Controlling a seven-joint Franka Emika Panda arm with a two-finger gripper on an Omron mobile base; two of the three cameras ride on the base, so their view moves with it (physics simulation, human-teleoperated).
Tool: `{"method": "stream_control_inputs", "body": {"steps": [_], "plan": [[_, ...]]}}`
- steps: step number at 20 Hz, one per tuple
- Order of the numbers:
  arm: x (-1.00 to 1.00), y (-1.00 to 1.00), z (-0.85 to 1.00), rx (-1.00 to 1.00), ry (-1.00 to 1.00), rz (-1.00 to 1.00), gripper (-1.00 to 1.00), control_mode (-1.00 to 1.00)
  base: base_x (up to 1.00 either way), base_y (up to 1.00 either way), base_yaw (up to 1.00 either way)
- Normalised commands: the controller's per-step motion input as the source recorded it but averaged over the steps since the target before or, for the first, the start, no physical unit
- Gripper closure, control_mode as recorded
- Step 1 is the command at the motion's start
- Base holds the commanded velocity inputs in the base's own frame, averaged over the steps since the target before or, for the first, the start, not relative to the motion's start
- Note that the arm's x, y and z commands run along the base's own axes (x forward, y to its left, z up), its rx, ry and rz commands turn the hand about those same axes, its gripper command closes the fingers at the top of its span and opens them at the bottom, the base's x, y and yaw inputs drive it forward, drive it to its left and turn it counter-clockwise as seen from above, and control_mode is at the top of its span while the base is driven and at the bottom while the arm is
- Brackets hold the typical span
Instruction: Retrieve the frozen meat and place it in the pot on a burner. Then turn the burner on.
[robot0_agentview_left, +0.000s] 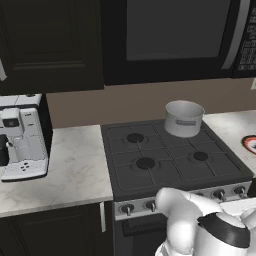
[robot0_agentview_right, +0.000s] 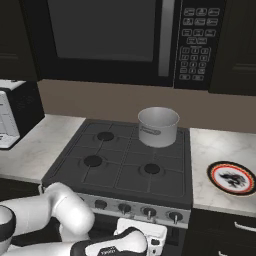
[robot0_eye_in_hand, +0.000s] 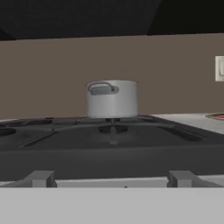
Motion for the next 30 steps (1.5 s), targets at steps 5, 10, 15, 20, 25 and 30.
{"method": "stream_control_inputs", "body": {"steps": [5, 10, 15, 20, 25, 30], "plan": [[0.18, -0.01, -0.19, 0.0, -0.02, 0.0, -1.0, -1.0, 0.0, 0.0, 0.0], [0.09, 0.0, -0.34, 0.0, -0.08, 0.0, -1.0, -1.0, 0.0, 0.0, 0.0], [0.14, 0.0, -0.2, 0.0, -0.05, 0.0, -1.0, -1.0, 0.0, 0.0, 0.0], [0.23, 0.0, 0.0, 0.0, 0.0, 0.0, -1.0, -1.0, 0.0, 0.0, 0.0], [0.27, 0.0, -0.04, 0.0, 0.0, 0.0, -1.0, -1.0, 0.0, 0.0, 0.0], [0.22, 0.0, -0.19, 0.0, -0.03, 0.0, -1.0, -1.0, 0.0, 0.0, 0.0]]}}
